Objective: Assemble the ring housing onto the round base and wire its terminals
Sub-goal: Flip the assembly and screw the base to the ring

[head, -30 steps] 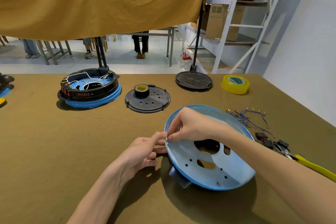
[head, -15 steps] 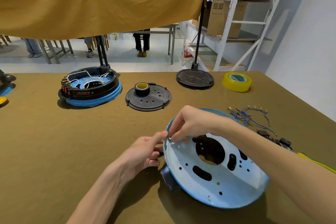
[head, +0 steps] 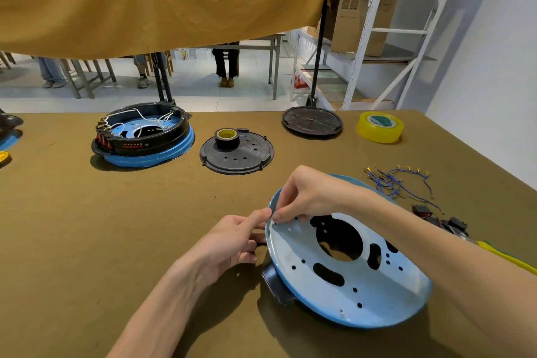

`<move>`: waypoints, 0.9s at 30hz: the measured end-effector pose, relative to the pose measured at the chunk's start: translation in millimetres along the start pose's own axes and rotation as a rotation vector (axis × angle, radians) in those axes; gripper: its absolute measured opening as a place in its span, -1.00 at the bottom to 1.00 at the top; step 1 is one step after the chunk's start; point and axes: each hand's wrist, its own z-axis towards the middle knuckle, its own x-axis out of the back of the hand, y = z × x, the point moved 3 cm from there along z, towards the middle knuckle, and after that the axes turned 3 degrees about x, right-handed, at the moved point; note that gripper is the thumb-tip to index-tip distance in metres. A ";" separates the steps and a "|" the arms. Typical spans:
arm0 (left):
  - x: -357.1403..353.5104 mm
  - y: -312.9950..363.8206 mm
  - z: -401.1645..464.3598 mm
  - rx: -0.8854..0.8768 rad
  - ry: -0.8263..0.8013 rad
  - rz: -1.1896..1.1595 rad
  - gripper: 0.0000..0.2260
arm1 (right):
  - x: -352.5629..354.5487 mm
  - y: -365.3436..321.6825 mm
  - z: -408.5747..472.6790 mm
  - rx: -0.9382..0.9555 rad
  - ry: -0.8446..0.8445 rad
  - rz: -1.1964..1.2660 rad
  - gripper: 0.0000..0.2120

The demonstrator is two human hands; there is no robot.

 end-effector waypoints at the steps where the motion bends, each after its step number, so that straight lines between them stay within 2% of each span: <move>1: 0.1 0.7 -0.5 -0.001 -0.012 -0.018 -0.60 | -1.0 0.7 -0.1 0.014 -0.019 0.015 -0.88; 10: 5.7 -2.9 0.3 0.029 -0.045 -0.065 -0.46 | -8.4 9.4 0.1 0.200 0.002 0.084 -0.89; 15: 9.0 -3.2 1.1 0.041 -0.063 -0.045 -0.49 | -6.9 12.1 -1.2 0.219 -0.004 0.144 -0.90; 21: 8.9 -2.1 -1.3 0.053 -0.079 -0.085 -0.52 | -7.9 11.7 2.0 0.161 -0.006 0.052 -0.89; 27: 8.9 3.1 -7.2 0.000 -0.127 -0.121 -0.64 | -6.0 8.3 -1.7 0.171 -0.014 -0.019 -0.87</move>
